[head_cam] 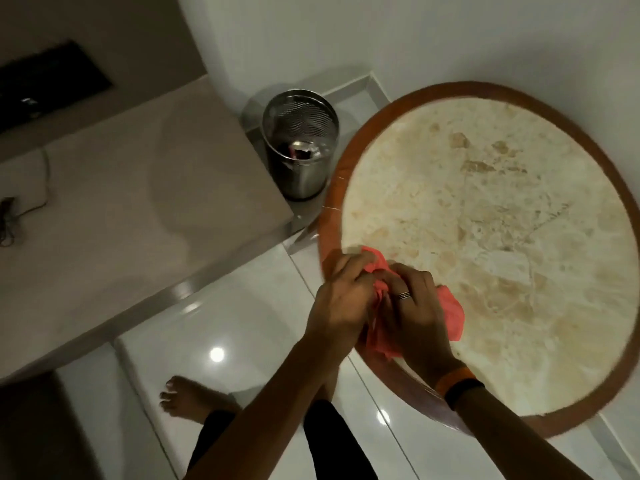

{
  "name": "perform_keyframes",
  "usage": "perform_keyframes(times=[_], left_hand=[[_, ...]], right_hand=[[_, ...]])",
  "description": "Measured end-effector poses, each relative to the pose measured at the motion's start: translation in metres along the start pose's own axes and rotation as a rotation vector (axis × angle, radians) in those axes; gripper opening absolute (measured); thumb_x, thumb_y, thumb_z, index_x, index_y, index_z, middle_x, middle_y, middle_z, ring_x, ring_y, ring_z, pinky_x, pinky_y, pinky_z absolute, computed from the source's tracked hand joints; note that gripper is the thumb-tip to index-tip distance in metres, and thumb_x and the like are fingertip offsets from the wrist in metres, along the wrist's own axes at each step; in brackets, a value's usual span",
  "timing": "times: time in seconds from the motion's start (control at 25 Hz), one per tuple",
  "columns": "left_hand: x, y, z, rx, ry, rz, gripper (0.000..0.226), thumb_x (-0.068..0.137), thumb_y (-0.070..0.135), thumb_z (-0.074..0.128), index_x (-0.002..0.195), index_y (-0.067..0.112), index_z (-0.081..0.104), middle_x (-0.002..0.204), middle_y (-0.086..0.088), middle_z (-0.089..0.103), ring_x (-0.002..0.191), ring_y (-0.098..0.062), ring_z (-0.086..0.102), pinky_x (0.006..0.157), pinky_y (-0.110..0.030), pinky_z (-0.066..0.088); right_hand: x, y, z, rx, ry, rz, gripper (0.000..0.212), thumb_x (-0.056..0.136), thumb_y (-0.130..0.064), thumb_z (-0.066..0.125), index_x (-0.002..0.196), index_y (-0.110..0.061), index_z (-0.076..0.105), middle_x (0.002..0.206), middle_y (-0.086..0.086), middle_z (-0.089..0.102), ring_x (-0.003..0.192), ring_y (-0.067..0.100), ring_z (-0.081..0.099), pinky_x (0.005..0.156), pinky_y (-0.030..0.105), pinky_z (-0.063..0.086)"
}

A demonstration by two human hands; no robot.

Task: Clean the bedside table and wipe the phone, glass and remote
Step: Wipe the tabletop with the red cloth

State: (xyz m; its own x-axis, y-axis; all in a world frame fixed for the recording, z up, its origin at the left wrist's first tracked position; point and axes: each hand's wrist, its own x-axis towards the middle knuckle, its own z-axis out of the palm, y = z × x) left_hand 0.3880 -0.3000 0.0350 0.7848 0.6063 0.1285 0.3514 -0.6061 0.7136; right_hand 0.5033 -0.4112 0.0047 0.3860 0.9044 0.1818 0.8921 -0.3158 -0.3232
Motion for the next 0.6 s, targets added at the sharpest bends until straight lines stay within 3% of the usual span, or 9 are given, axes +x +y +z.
perform_keyframes(times=[0.04, 0.12, 0.16, 0.28, 0.36, 0.44, 0.52, 0.6], left_hand=[[-0.006, -0.007, -0.015, -0.037, 0.006, -0.11, 0.019, 0.093, 0.006, 0.064, 0.106, -0.004, 0.074, 0.124, -0.022, 0.069, 0.116, -0.036, 0.066, 0.092, -0.044, 0.061], [-0.028, -0.038, -0.053, -0.035, 0.073, -0.294, 0.02, 0.093, 0.01, 0.068, 0.112, 0.004, 0.074, 0.131, -0.012, 0.066, 0.123, -0.023, 0.06, 0.103, -0.019, 0.047], [-0.04, -0.056, -0.077, -0.008, 0.109, -0.369, 0.021, 0.094, 0.013, 0.069, 0.114, 0.009, 0.075, 0.134, -0.008, 0.064, 0.124, -0.017, 0.057, 0.102, -0.01, 0.038], [-0.097, -0.12, -0.159, 0.072, 0.203, -0.57, 0.025, 0.085, 0.007, 0.076, 0.109, 0.01, 0.078, 0.132, -0.005, 0.066, 0.118, -0.019, 0.061, 0.094, -0.008, 0.041], [-0.126, -0.148, -0.193, 0.072, 0.264, -0.628, 0.03, 0.077, 0.0, 0.08, 0.107, 0.007, 0.079, 0.127, -0.007, 0.068, 0.112, -0.023, 0.063, 0.089, 0.0, 0.038], [-0.174, -0.184, -0.234, 0.115, 0.308, -0.715, 0.032, 0.076, 0.002, 0.083, 0.107, 0.007, 0.078, 0.124, -0.008, 0.069, 0.106, -0.016, 0.061, 0.087, -0.003, 0.044], [-0.233, -0.228, -0.27, 0.151, 0.371, -0.756, 0.033, 0.077, 0.004, 0.083, 0.109, 0.006, 0.077, 0.121, -0.01, 0.068, 0.098, -0.004, 0.054, 0.084, 0.001, 0.044], [-0.281, -0.269, -0.291, 0.157, 0.445, -0.816, 0.031, 0.083, 0.007, 0.079, 0.114, 0.007, 0.073, 0.121, -0.011, 0.067, 0.098, -0.01, 0.058, 0.086, -0.003, 0.046]], right_hand=[[0.011, -0.012, 0.006, 0.01, 0.013, -0.06, 0.035, 0.102, -0.024, 0.055, 0.121, 0.001, 0.07, 0.118, 0.021, 0.069, 0.11, 0.034, 0.06, 0.094, 0.035, 0.046], [0.036, -0.055, 0.027, 0.038, 0.018, -0.197, 0.03, 0.101, -0.021, 0.056, 0.112, 0.002, 0.071, 0.116, 0.021, 0.07, 0.11, 0.031, 0.057, 0.095, 0.035, 0.045], [0.048, -0.082, 0.039, 0.058, 0.012, -0.279, 0.027, 0.102, -0.019, 0.055, 0.11, 0.001, 0.07, 0.116, 0.021, 0.069, 0.109, 0.03, 0.056, 0.095, 0.037, 0.046], [0.08, -0.194, 0.086, 0.156, -0.064, -0.512, 0.021, 0.097, -0.012, 0.065, 0.116, -0.004, 0.07, 0.116, 0.016, 0.069, 0.104, 0.03, 0.061, 0.092, 0.04, 0.052], [0.091, -0.248, 0.106, 0.112, -0.177, -0.54, 0.031, 0.085, -0.014, 0.079, 0.116, -0.011, 0.073, 0.114, 0.009, 0.071, 0.103, 0.028, 0.067, 0.09, 0.037, 0.056], [0.094, -0.319, 0.136, 0.113, -0.303, -0.639, 0.038, 0.079, -0.016, 0.084, 0.116, -0.014, 0.074, 0.115, 0.005, 0.072, 0.106, 0.028, 0.069, 0.087, 0.035, 0.058], [0.091, -0.396, 0.173, 0.126, -0.439, -0.748, 0.042, 0.086, -0.017, 0.076, 0.127, -0.016, 0.069, 0.127, 0.006, 0.068, 0.119, 0.028, 0.064, 0.096, 0.04, 0.058], [0.086, -0.456, 0.208, 0.116, -0.58, -0.823, 0.047, 0.096, -0.018, 0.061, 0.142, -0.021, 0.057, 0.148, 0.006, 0.054, 0.136, 0.028, 0.05, 0.107, 0.045, 0.048]])
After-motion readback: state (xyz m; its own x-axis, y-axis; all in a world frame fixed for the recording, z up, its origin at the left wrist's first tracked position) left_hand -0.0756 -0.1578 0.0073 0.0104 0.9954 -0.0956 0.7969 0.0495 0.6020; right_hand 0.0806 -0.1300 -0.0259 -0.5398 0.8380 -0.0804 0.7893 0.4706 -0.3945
